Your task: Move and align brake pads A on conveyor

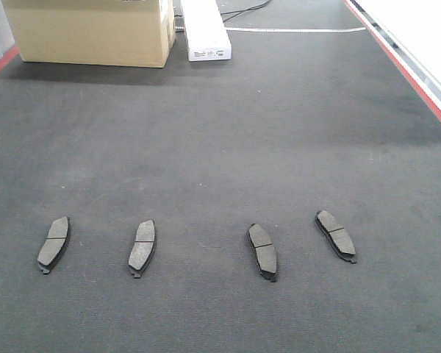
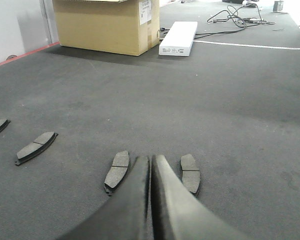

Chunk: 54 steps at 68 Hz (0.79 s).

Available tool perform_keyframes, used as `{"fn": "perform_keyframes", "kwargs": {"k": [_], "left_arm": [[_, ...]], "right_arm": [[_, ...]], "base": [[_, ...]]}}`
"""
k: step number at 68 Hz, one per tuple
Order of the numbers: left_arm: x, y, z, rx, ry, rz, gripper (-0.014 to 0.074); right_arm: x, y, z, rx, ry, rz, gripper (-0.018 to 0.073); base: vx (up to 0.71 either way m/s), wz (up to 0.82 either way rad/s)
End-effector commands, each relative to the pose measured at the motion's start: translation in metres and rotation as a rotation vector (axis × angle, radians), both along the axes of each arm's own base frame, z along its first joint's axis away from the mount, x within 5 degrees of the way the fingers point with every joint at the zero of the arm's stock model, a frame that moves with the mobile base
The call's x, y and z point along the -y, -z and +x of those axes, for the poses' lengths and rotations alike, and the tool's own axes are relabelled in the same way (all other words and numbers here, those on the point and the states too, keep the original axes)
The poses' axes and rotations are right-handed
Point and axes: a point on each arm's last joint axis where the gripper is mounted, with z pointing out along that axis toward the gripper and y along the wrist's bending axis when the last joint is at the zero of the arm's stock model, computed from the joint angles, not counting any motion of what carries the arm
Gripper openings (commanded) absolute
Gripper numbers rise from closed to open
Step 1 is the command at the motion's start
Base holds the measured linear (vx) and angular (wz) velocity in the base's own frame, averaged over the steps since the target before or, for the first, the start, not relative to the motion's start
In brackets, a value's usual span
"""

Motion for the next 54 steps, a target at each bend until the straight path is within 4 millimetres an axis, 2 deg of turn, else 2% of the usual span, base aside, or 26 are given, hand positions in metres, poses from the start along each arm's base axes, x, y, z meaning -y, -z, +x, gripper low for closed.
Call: {"fn": "perform_keyframes", "kwargs": {"k": [1,18,28,39,54], "left_arm": [[0.000,-0.002,-0.001,0.074,0.003,-0.013,-0.0006],[0.000,-0.002,-0.001,0.074,0.003,-0.013,-0.0006],[0.000,-0.002,-0.001,0.074,0.003,-0.013,-0.0006],[0.000,-0.002,-0.001,0.074,0.003,-0.013,-0.0006],[0.000,-0.002,-0.001,0.074,0.003,-0.013,-0.0006]], "right_arm": [[0.000,-0.014,0.000,0.082,-0.001,0.011,-0.0011],[0.002,-0.017,0.001,0.132,0.024,-0.021,-0.0011],[0.008,-0.013,0.002,0.109,0.238,-0.017,-0.0011],[0.013,0.004,0.004,0.143,0.446,-0.027,-0.0011],[0.012,0.043,0.013,0.220,0.442,-0.032,-0.0011]], "base": [[0.00,0.00],[0.00,0.00],[0.00,0.00],[0.00,0.00],[0.00,0.00]]}}
